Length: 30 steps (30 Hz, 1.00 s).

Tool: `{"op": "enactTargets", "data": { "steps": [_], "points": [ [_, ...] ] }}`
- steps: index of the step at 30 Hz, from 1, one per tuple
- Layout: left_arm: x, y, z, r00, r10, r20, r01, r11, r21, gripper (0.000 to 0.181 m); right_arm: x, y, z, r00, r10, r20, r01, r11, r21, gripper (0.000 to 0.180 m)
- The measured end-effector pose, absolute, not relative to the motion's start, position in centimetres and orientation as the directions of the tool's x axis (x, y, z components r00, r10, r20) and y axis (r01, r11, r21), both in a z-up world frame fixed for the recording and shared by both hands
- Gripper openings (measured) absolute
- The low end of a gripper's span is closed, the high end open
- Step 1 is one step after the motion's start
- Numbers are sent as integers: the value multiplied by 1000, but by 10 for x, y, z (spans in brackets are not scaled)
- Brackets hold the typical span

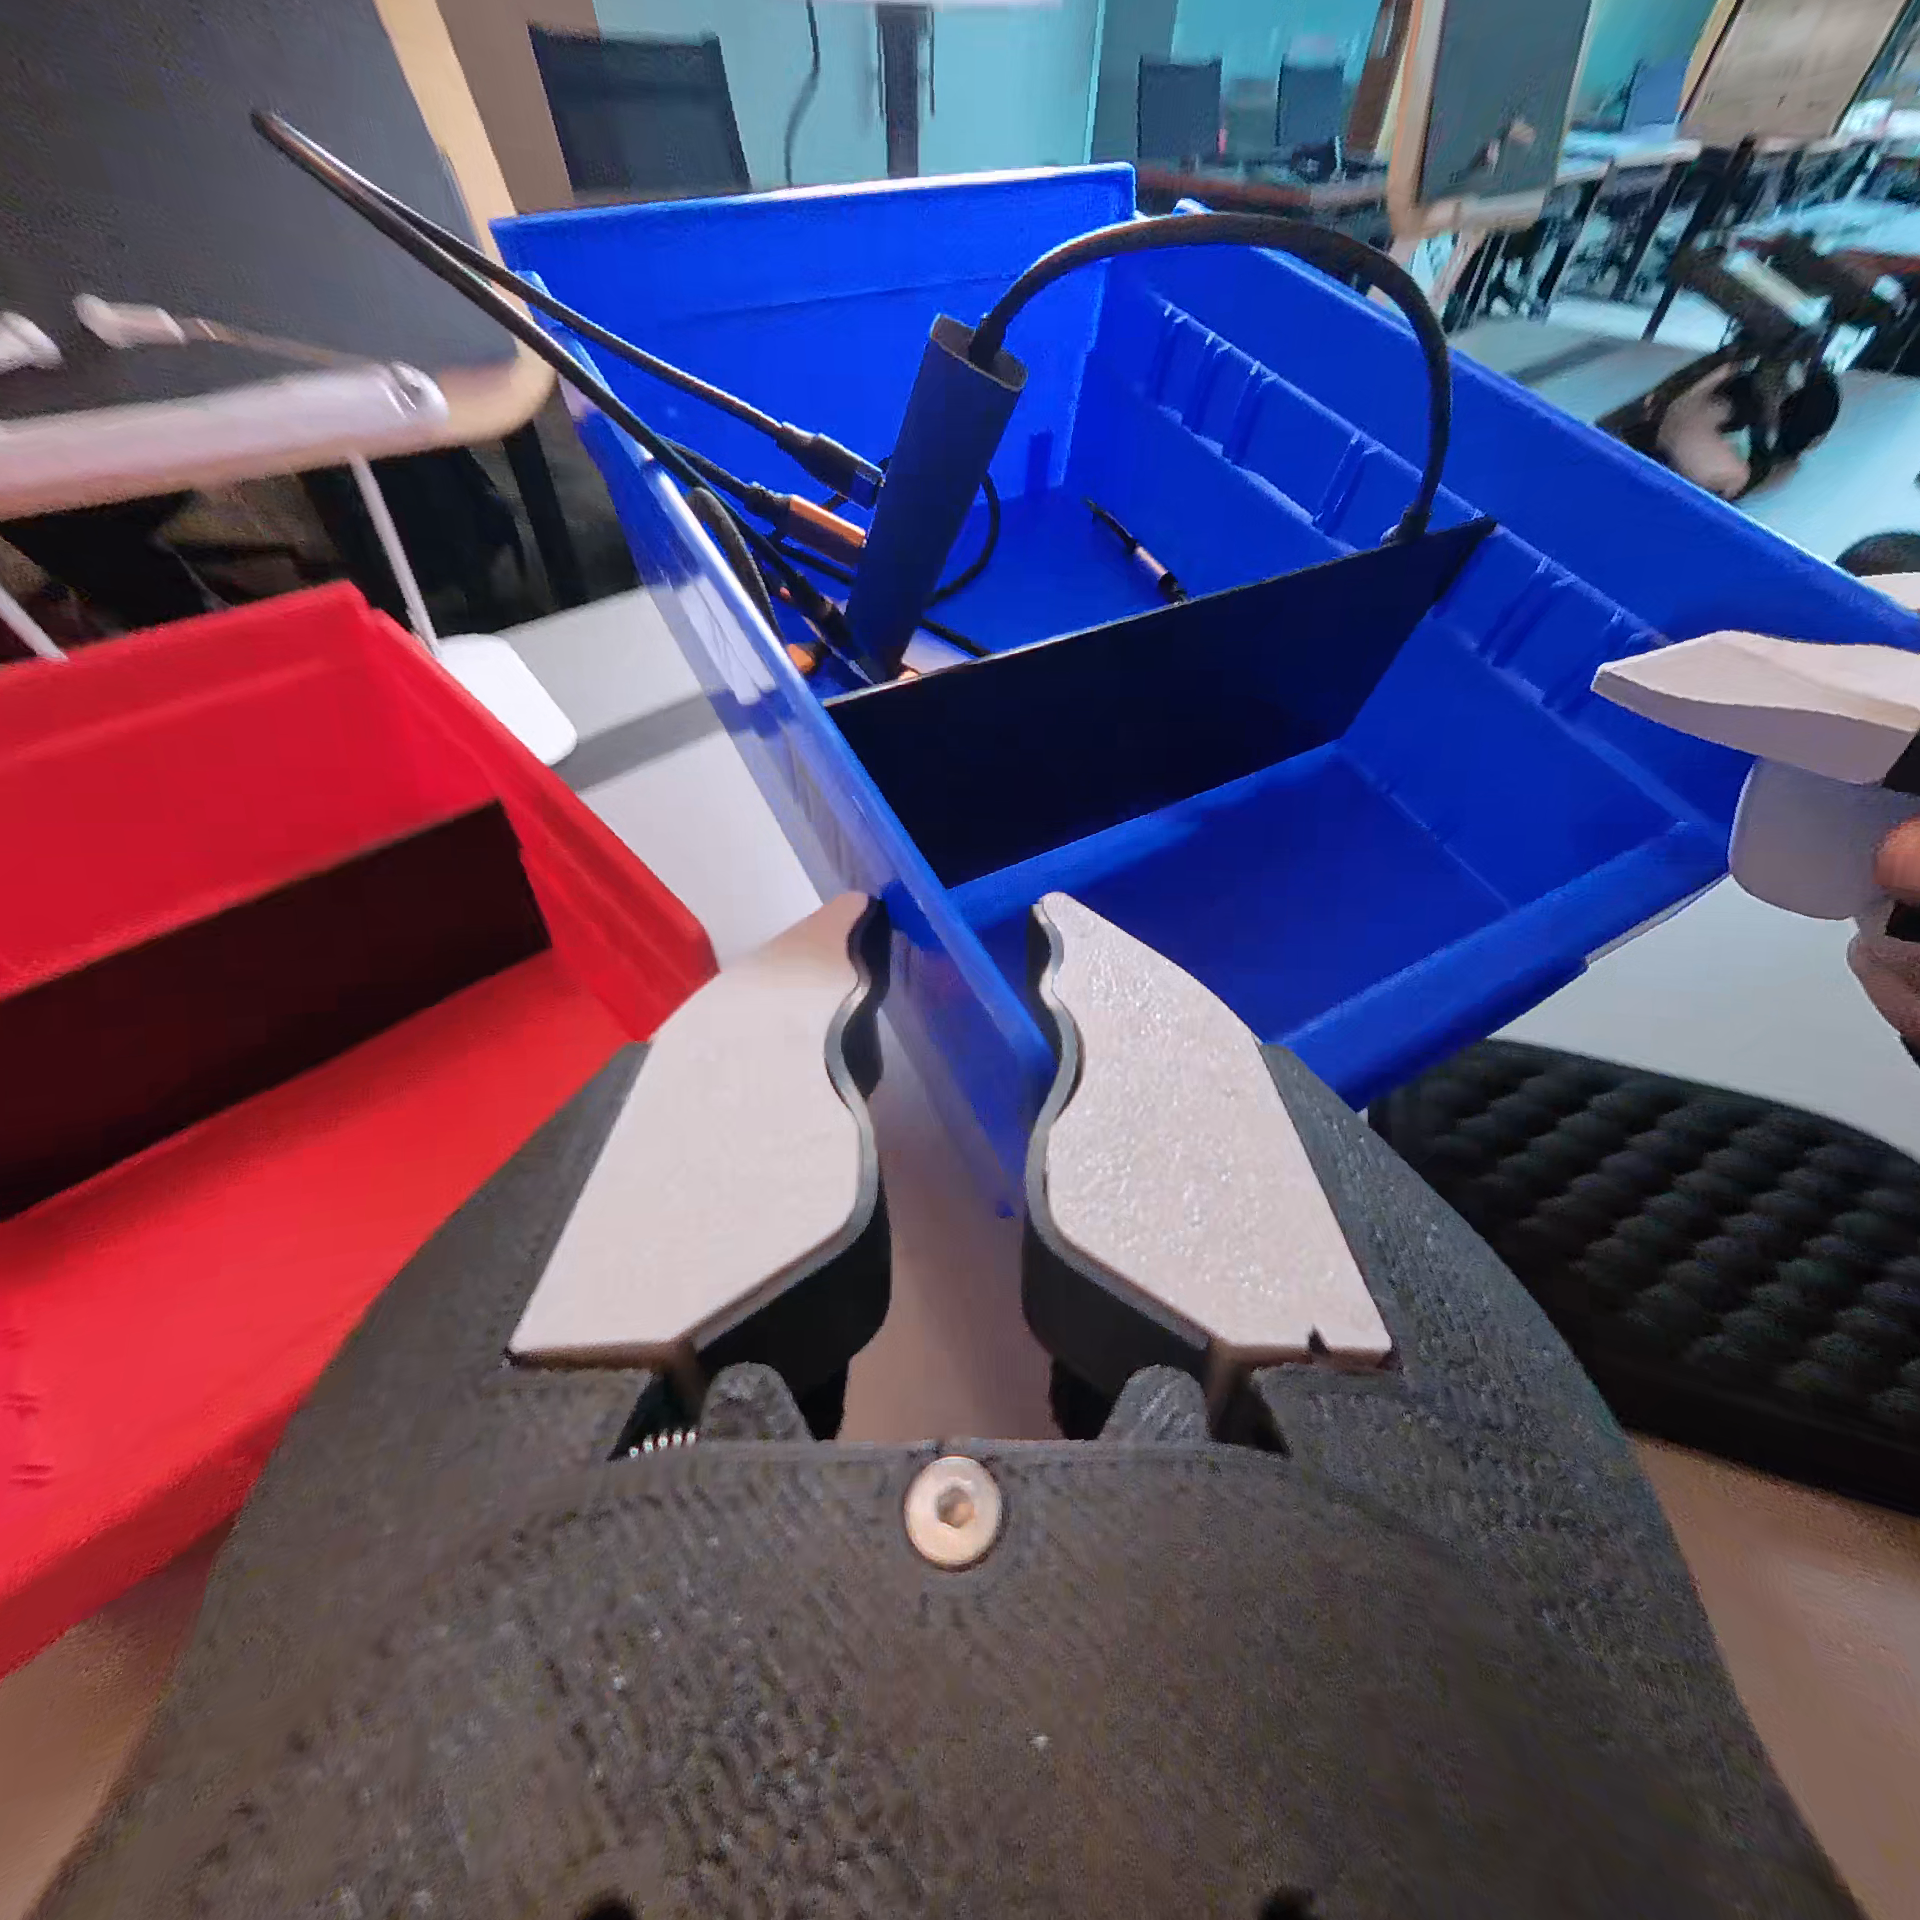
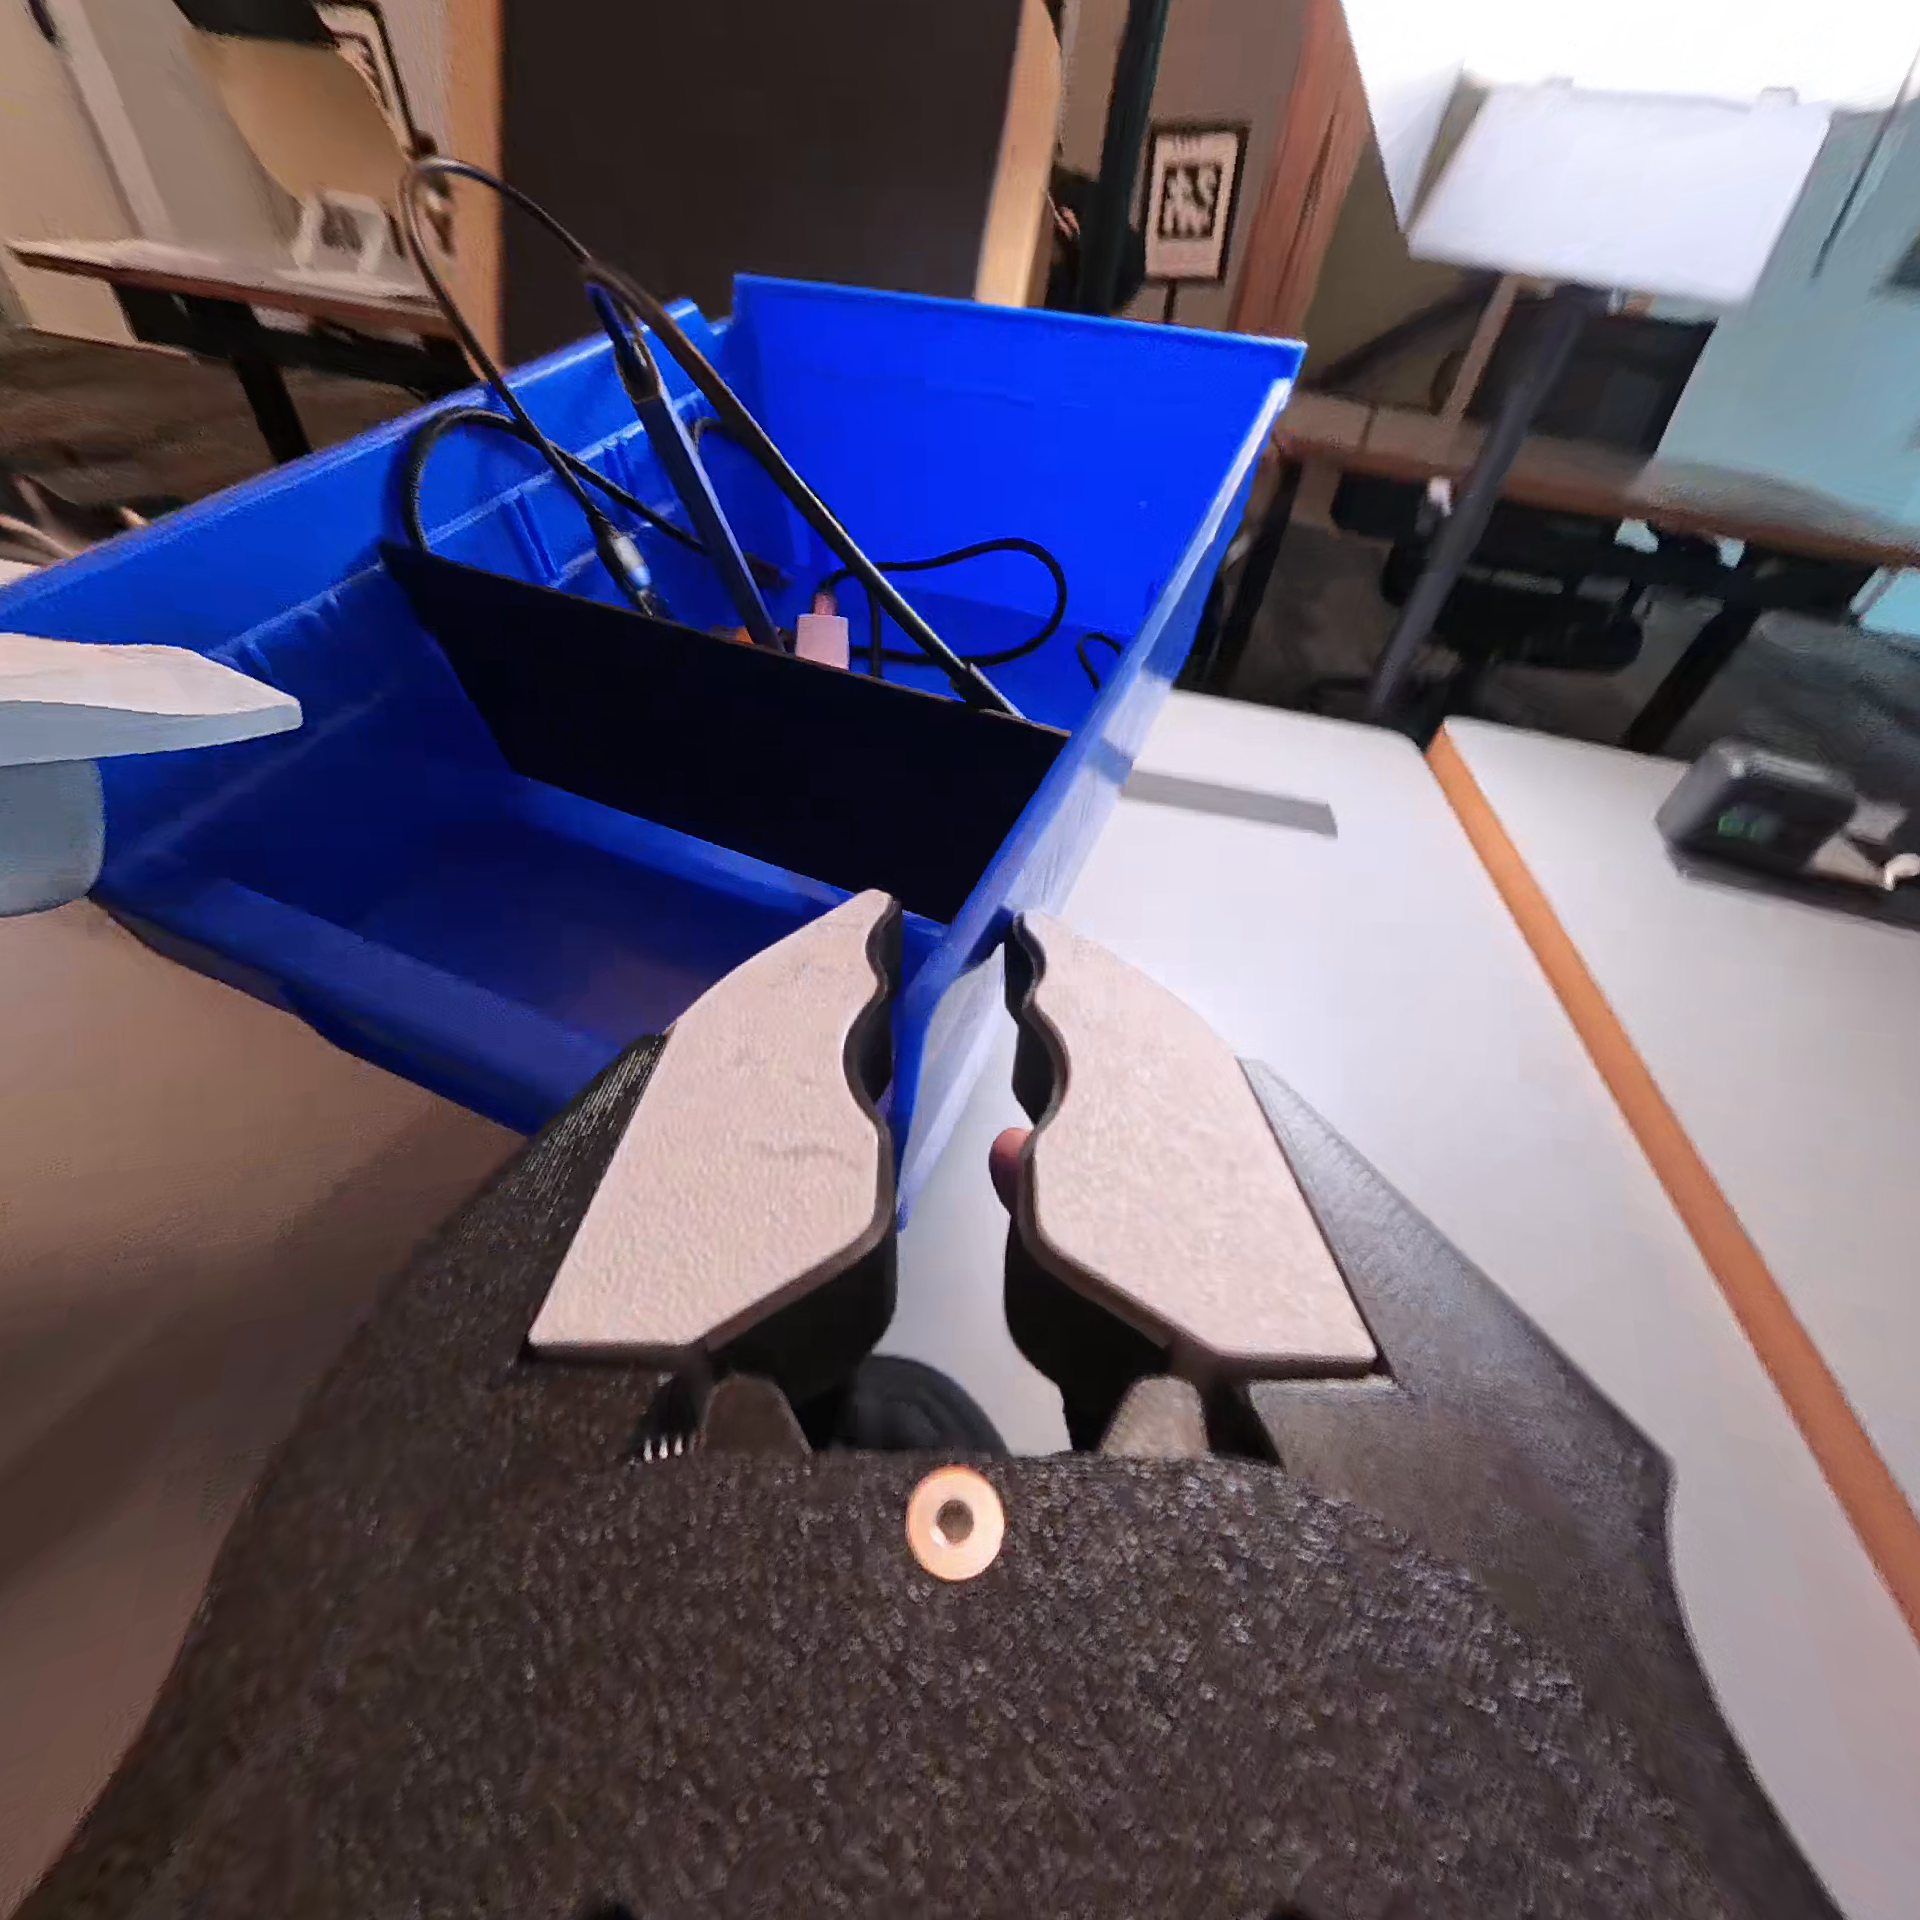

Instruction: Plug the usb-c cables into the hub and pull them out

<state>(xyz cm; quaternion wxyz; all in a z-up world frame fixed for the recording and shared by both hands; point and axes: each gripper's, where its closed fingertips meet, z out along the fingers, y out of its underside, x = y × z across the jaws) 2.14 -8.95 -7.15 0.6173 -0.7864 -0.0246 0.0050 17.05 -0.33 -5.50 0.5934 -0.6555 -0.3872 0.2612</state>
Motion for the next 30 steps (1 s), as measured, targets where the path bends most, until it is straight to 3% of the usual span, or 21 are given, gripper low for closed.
{"op": "enactTargets", "data": {
  "steps": [5, 11, 19, 30],
  "points": [
    [-19, -144, -13, 986, 169, 14, 32, -108, -994, 23, 121, -49, 0, 442, 888, 127, 111, 87, -990, 21],
    [-107, -246, 13, 890, 455, -23, -7, -38, -999, 14, 18, -129, 4, 245, 957, 153, 69, 140, -988, 23],
    [-197, -351, -14, 719, 695, 14, 68, -51, -996, 8, -94, -206, -34, 34, 995, 98, 124, 93, -988, 23],
    [-247, -396, -65, 618, 782, 82, 181, -41, -983, 7, -151, -243, -77, -76, 995, 66, 183, 79, -980, 25]
  ]
}}
